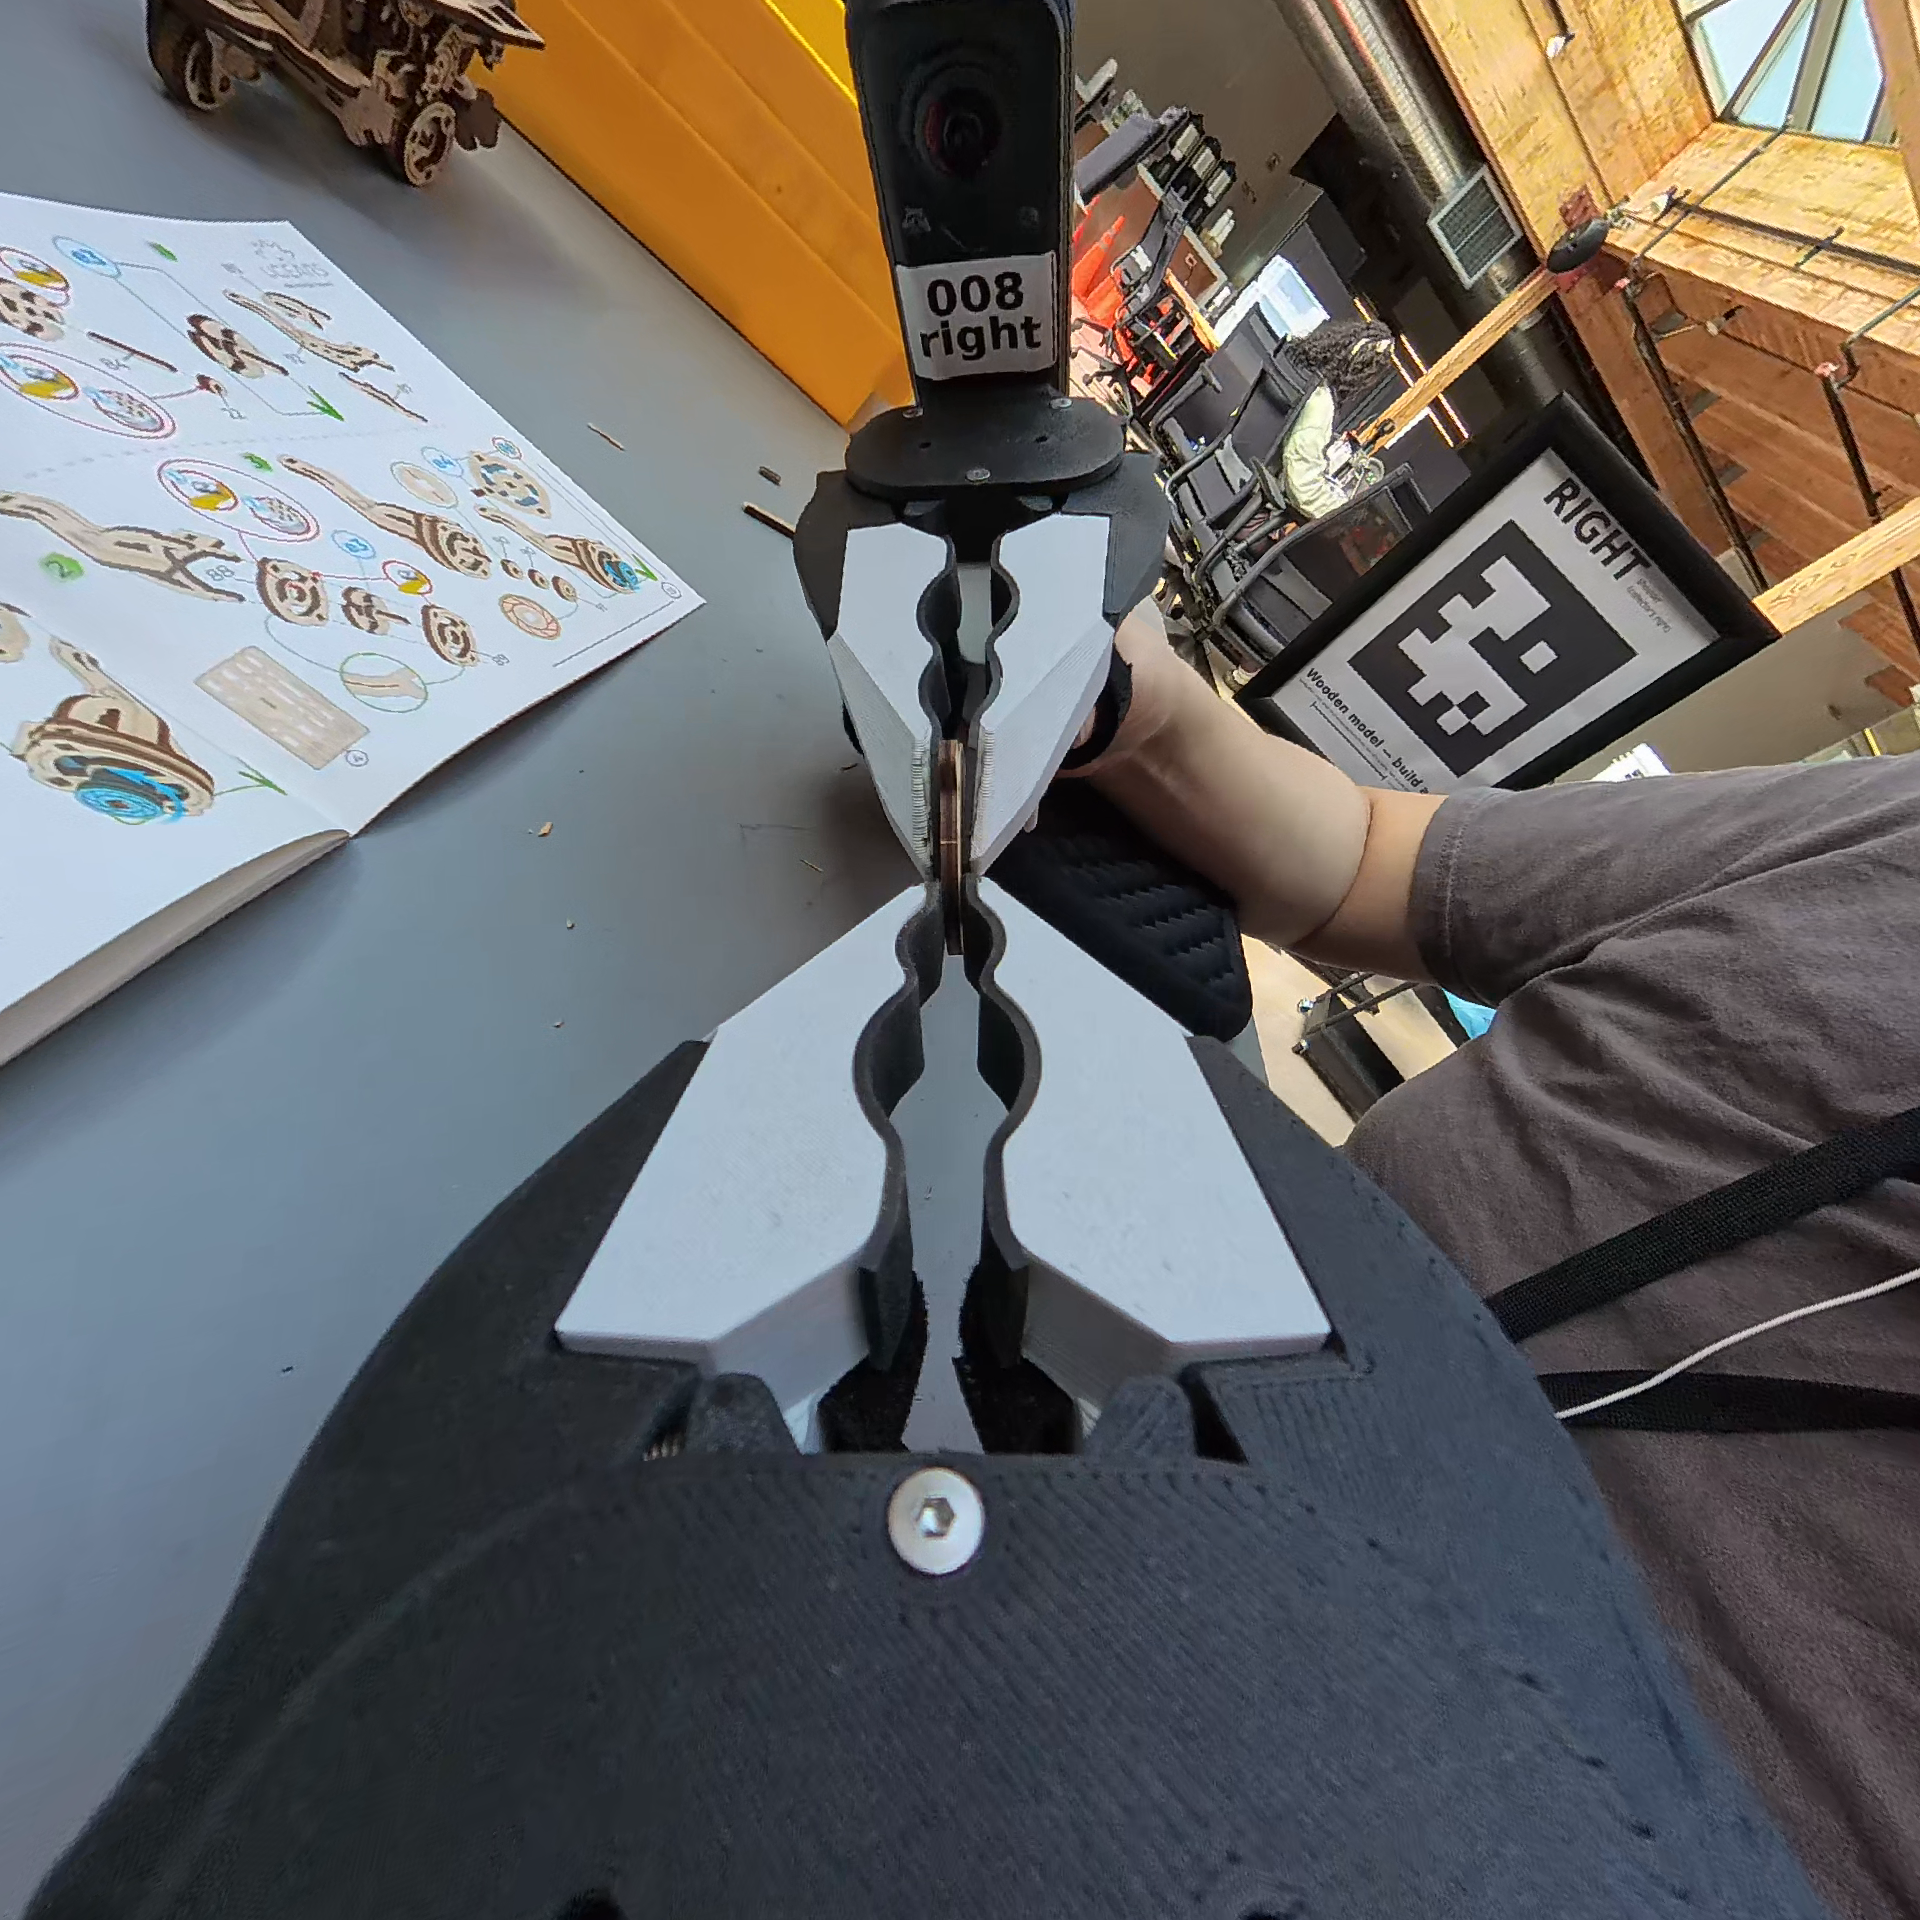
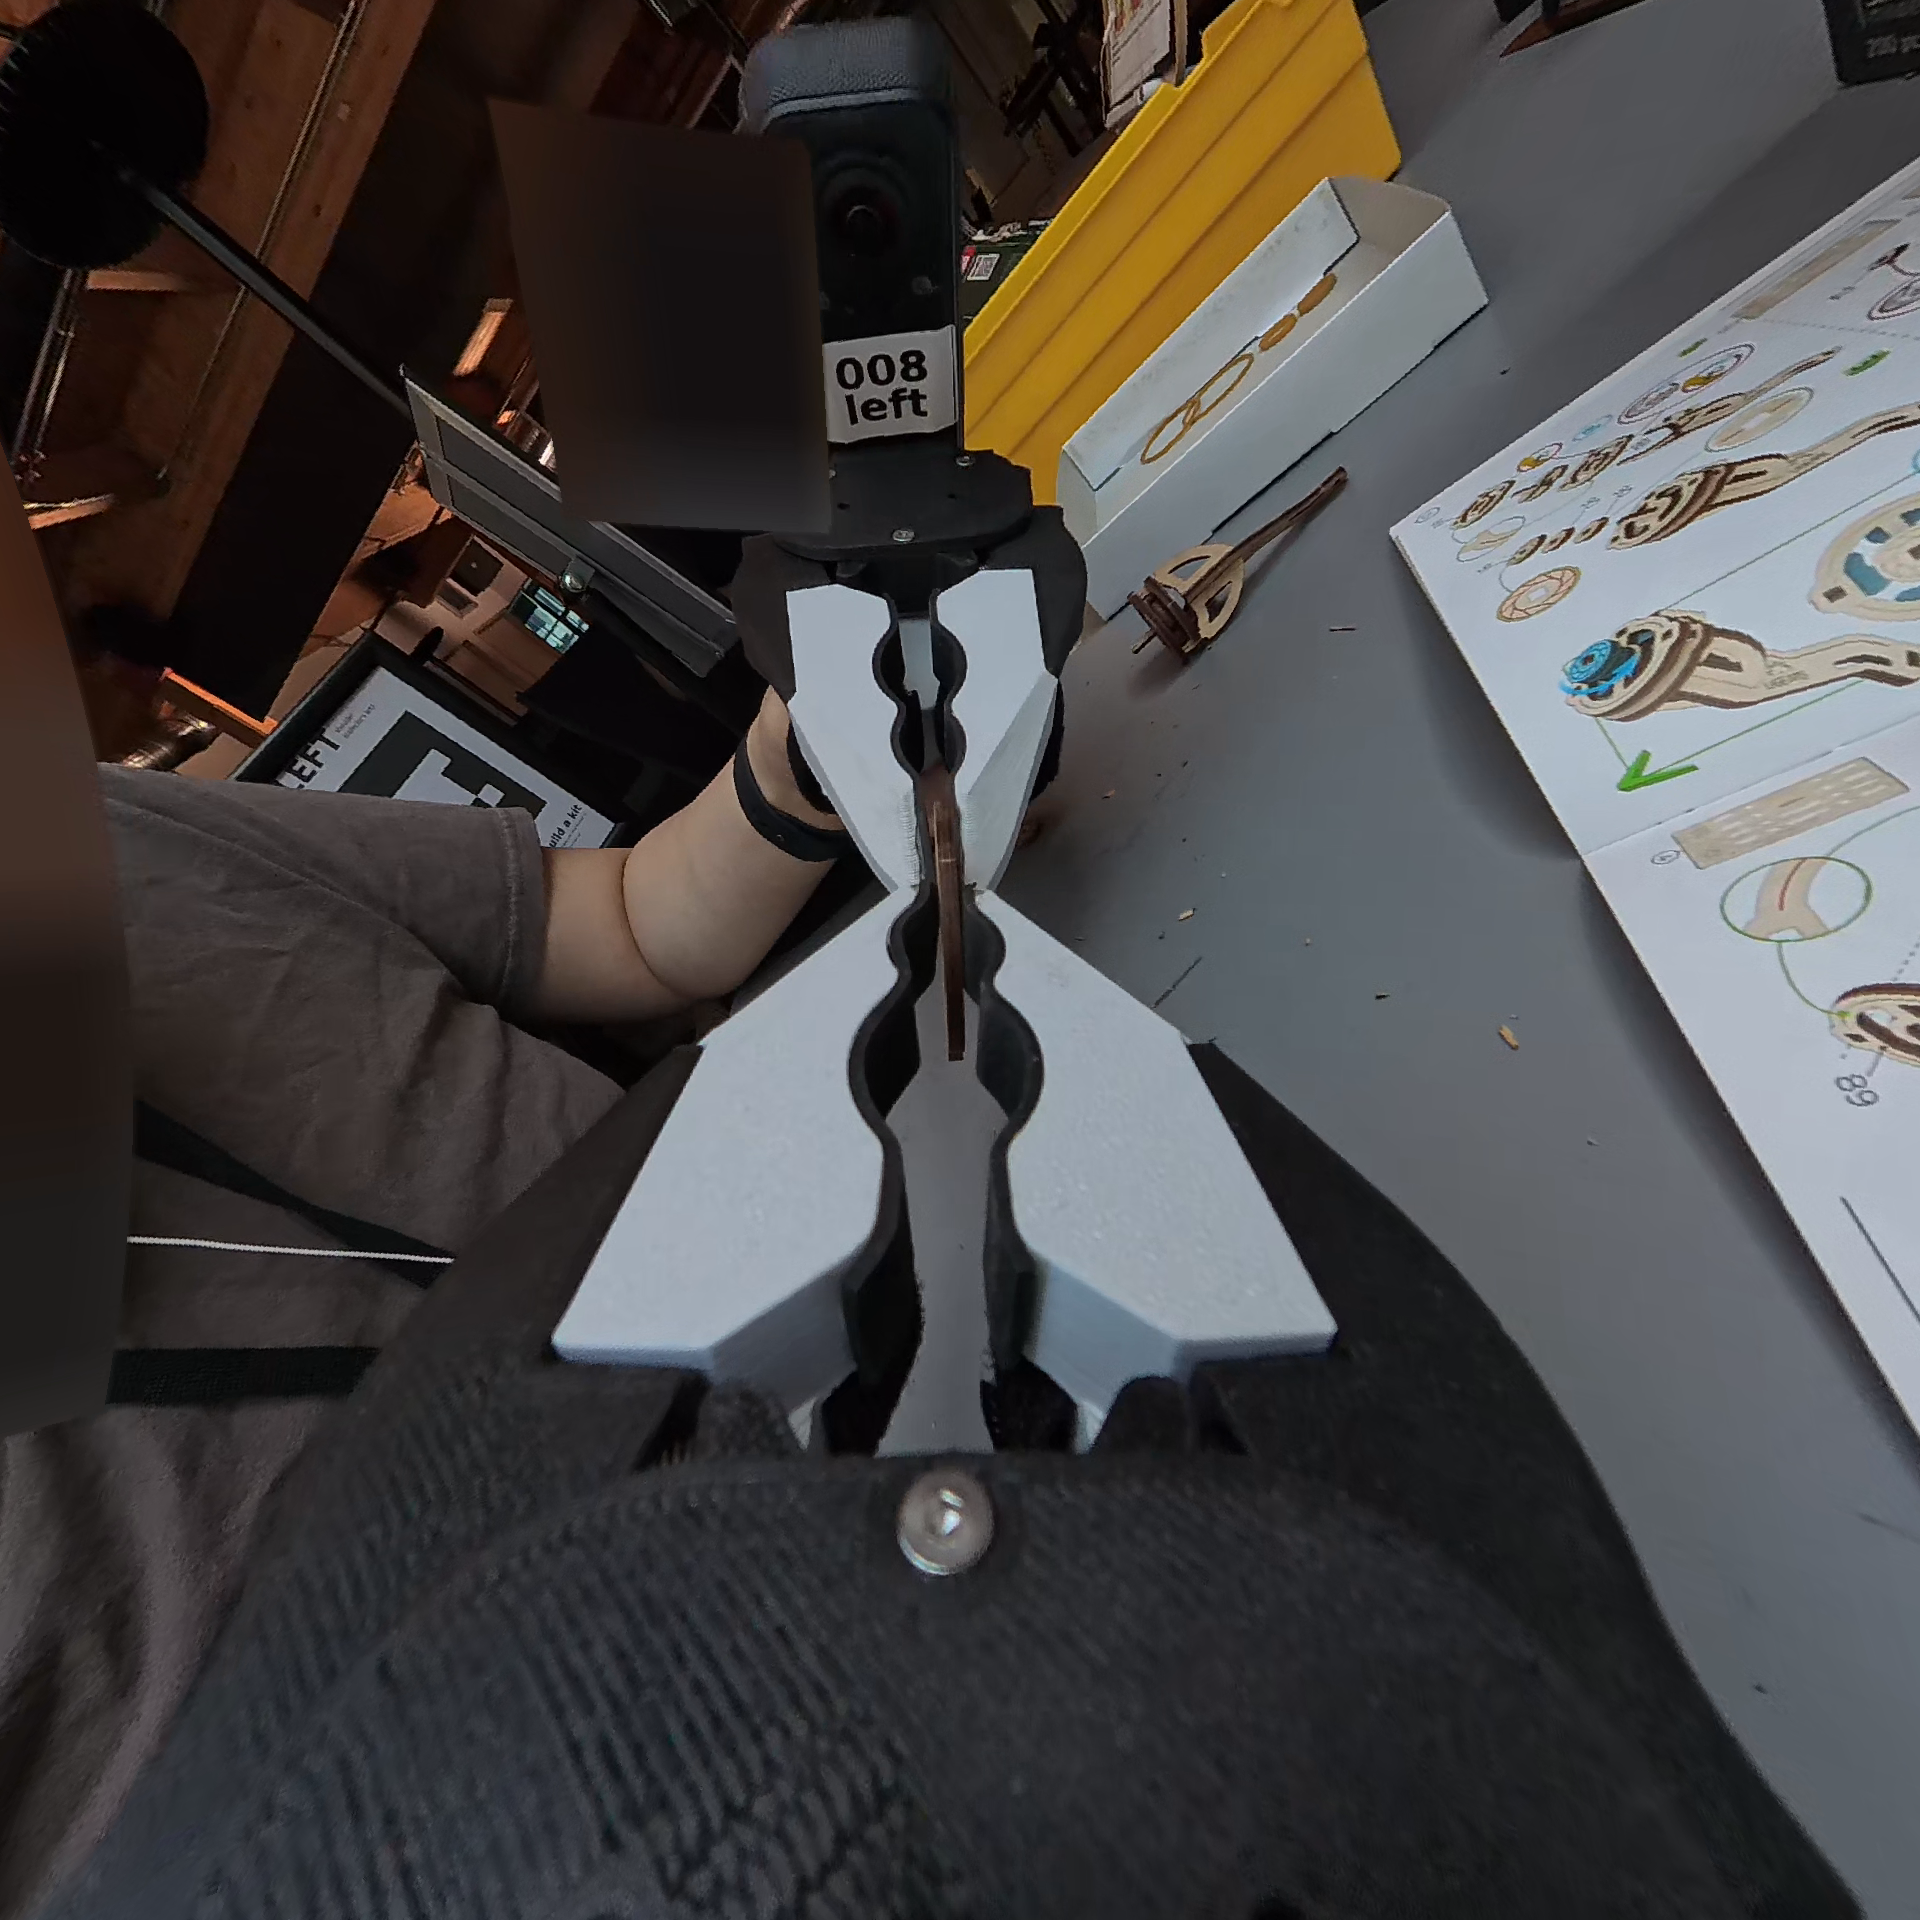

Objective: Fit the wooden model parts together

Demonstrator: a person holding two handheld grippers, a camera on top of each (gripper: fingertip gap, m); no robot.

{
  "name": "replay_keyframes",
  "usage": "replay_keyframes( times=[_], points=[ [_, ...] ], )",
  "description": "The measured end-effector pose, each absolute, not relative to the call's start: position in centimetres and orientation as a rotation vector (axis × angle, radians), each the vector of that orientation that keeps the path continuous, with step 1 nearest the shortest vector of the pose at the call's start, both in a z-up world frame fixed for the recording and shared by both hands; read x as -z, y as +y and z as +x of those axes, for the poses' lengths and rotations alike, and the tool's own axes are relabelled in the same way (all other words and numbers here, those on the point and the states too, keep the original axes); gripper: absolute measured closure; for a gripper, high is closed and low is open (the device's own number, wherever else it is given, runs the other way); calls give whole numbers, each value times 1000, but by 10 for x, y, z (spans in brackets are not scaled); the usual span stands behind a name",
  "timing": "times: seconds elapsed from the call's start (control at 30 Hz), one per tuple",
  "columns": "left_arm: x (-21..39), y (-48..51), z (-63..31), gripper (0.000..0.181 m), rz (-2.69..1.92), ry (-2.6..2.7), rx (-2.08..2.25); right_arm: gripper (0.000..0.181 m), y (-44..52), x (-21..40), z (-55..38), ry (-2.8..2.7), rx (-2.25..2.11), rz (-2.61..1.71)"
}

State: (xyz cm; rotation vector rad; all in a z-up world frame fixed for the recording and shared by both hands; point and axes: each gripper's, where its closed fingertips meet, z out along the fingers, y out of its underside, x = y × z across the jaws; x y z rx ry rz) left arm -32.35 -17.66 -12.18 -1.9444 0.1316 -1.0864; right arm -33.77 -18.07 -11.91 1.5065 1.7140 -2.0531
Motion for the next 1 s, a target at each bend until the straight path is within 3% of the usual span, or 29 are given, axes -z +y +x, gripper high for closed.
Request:
replay_keyframes(
  times=[1.0],
  points=[
    [128, -176, -325, 180, -1972, 130, 1068, 179, -180, 124, -340, 1648, 2032, 1540]
  ],
)
